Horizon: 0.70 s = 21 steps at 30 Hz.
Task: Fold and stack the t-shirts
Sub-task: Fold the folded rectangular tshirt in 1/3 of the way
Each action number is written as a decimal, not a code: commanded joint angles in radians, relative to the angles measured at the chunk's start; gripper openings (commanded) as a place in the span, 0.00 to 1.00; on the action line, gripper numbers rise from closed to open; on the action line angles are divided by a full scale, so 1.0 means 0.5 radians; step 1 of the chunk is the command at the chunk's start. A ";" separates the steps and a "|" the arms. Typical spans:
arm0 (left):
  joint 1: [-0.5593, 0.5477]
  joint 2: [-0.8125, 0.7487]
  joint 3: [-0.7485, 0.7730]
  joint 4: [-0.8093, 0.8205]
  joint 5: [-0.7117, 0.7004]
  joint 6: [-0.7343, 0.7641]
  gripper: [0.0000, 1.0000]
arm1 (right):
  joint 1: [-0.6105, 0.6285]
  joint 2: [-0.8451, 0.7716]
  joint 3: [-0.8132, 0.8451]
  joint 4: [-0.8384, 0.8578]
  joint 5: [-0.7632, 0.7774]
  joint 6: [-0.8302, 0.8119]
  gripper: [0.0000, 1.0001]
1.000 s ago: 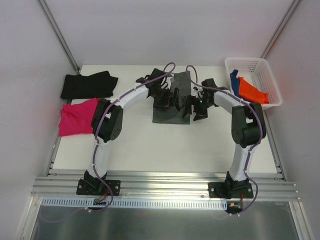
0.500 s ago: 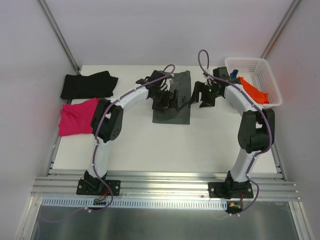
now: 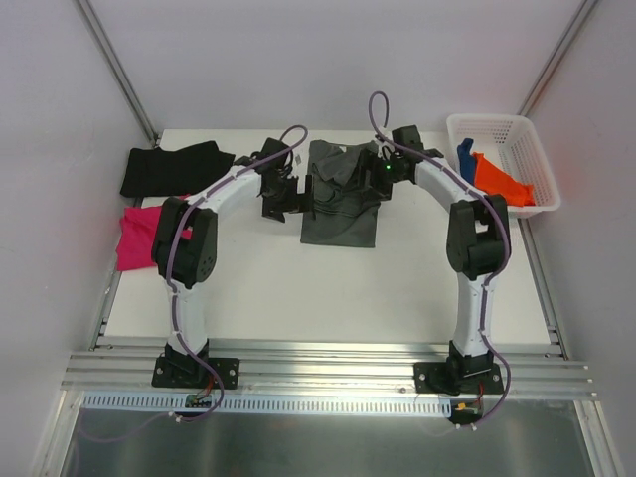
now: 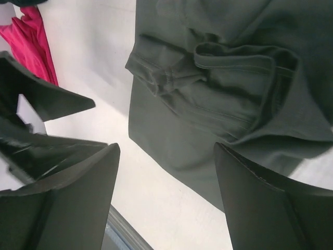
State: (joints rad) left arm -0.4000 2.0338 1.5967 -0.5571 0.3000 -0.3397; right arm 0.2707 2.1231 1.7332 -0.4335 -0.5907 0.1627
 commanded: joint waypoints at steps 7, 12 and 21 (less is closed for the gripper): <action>-0.013 -0.181 0.022 0.004 -0.060 0.081 0.99 | 0.158 0.055 0.129 0.118 -0.129 0.153 0.77; -0.013 -0.190 0.028 0.004 -0.082 0.072 0.99 | 0.177 0.031 0.010 0.119 -0.126 0.144 0.76; 0.024 -0.168 0.145 0.004 -0.146 0.075 0.99 | 0.241 0.030 -0.058 0.097 -0.107 0.119 0.77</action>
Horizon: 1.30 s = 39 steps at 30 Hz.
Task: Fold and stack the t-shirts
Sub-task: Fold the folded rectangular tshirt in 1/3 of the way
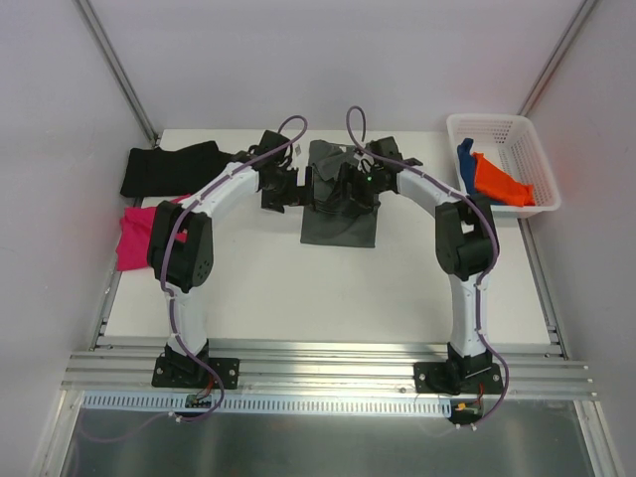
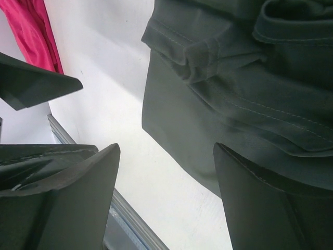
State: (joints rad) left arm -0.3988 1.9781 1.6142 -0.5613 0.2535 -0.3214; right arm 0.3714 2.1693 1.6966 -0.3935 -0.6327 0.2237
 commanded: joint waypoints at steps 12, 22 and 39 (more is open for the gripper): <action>0.107 -0.075 0.094 0.012 -0.038 0.023 0.99 | 0.101 -0.019 -0.034 -0.047 0.050 -0.104 0.77; 0.141 -0.097 0.027 0.009 0.033 -0.011 0.99 | 0.104 0.094 0.052 -0.081 0.185 -0.230 0.77; 0.178 -0.118 -0.029 0.003 0.057 -0.017 0.99 | 0.021 0.297 0.601 -0.124 0.339 -0.303 0.77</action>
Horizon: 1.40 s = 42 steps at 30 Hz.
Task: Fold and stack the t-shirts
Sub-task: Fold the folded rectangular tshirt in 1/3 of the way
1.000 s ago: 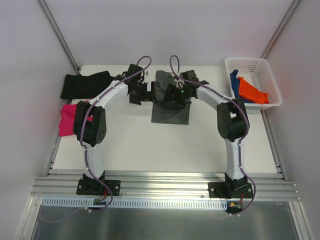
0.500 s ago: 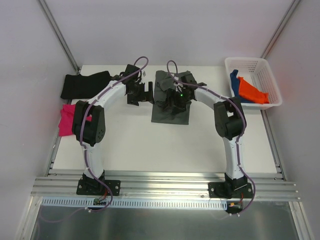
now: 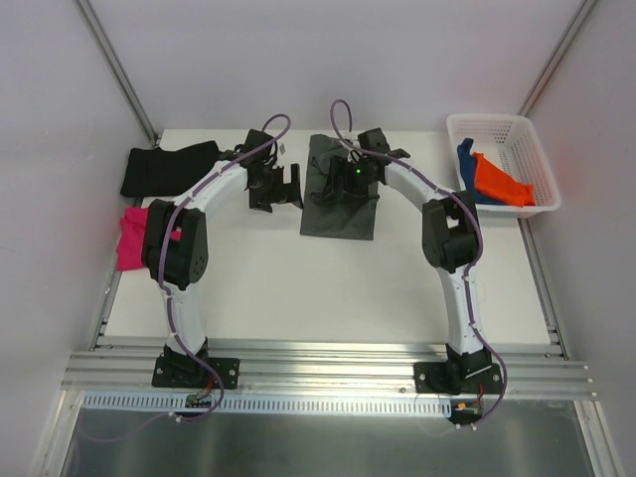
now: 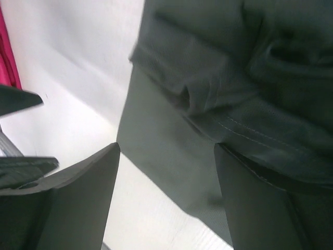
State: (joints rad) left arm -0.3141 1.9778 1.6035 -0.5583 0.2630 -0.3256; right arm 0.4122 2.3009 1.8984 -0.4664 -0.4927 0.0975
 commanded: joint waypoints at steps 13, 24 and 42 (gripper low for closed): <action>0.005 -0.228 -0.099 -0.015 -0.008 0.050 0.99 | -0.208 0.031 0.551 0.058 0.356 -0.312 0.78; -0.019 -0.194 -0.044 -0.006 0.014 0.041 0.99 | -0.189 -0.319 0.155 0.058 0.139 -0.210 0.78; -0.022 -0.249 -0.078 -0.006 -0.072 0.096 0.99 | -0.100 -0.264 -0.029 0.046 0.037 -0.081 0.78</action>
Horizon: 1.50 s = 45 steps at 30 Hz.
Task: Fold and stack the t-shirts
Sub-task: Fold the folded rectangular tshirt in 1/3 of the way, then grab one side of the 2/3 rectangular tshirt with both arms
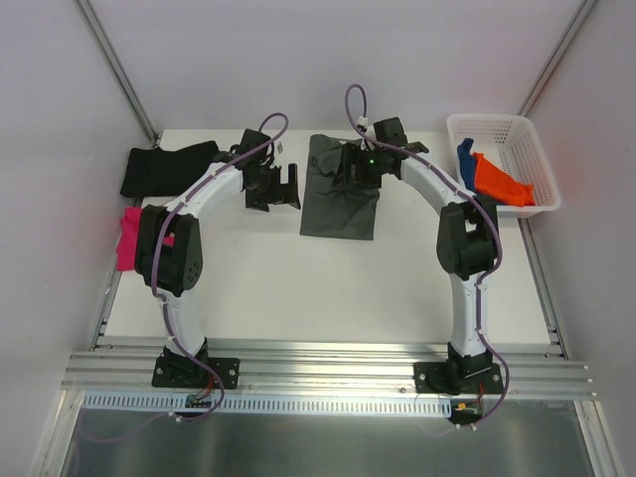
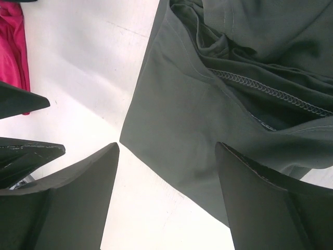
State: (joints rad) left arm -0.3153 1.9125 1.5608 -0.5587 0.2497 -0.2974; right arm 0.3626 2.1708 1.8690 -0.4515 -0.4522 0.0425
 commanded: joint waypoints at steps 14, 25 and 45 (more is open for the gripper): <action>-0.020 -0.104 -0.011 -0.015 -0.048 0.061 0.99 | -0.059 0.328 0.330 -0.014 0.088 -0.073 0.78; -0.023 -0.064 0.002 -0.027 -0.024 0.079 0.99 | -0.121 0.570 0.652 0.038 0.159 -0.070 0.79; 0.017 0.332 0.057 -0.067 0.430 -0.028 0.88 | -0.320 -0.393 -0.587 0.093 -0.221 0.341 0.77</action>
State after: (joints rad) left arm -0.3130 2.0869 1.6039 -0.5789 0.4034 -0.2901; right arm 0.2039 2.0075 1.6524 -0.4488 -0.4606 0.1089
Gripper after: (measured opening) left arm 0.880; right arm 0.776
